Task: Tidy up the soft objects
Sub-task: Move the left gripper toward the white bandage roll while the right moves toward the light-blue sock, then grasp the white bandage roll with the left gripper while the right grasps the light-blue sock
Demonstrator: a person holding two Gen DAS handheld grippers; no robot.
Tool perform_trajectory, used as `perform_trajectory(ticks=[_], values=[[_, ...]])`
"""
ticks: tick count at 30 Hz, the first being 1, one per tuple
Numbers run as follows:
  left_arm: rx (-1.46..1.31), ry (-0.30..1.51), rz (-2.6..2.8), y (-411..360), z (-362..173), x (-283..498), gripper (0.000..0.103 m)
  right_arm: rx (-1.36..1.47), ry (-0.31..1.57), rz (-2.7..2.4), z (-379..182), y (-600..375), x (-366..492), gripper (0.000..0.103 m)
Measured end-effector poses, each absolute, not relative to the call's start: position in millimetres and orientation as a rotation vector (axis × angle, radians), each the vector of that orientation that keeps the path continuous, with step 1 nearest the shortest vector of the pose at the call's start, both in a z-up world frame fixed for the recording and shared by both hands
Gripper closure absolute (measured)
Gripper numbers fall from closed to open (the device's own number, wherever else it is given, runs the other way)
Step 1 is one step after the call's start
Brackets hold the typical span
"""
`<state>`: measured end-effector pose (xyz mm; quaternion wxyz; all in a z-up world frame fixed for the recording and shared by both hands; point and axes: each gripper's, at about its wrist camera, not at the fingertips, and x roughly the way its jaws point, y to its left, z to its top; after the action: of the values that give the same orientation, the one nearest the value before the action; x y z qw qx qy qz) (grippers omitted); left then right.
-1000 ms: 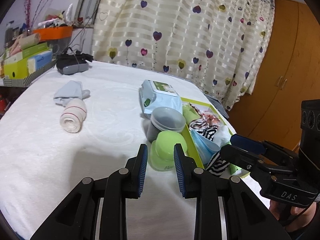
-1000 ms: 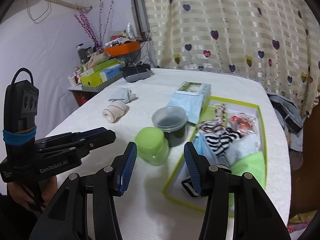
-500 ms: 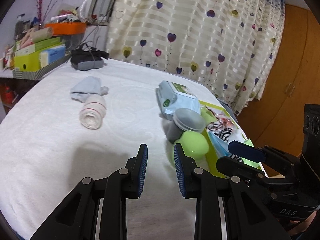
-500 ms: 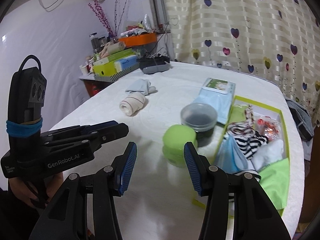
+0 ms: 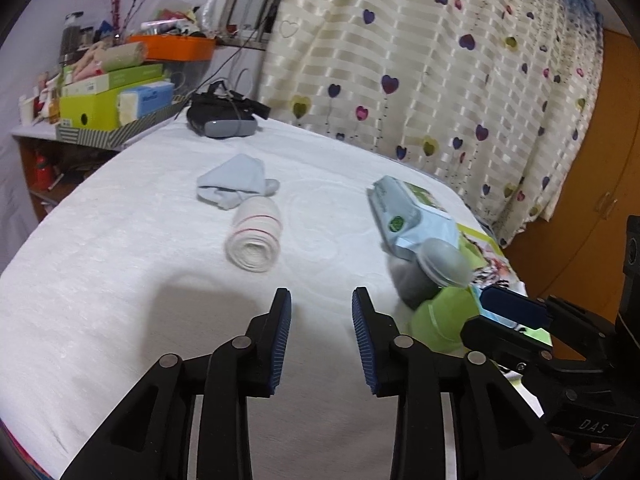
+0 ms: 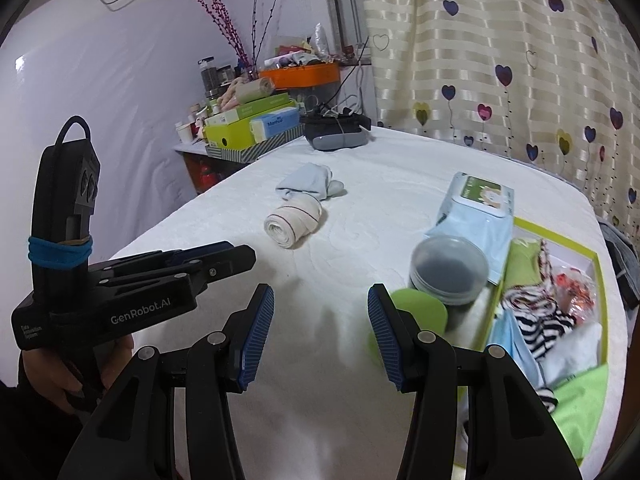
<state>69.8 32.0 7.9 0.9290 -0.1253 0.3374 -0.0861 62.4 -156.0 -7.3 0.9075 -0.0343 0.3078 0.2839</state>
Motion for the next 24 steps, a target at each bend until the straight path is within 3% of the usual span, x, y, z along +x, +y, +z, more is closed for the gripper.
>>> perform_trajectory(ticks=[4,24], values=[[-0.258,0.699,-0.162,41,7,81,0.061,-0.072,0.634,0.589,-6,-151,70,0.053],[-0.121,0.826,-0.091,46,-14,189,0.055,-0.038,0.620,0.549,9,-146,107,0.053]])
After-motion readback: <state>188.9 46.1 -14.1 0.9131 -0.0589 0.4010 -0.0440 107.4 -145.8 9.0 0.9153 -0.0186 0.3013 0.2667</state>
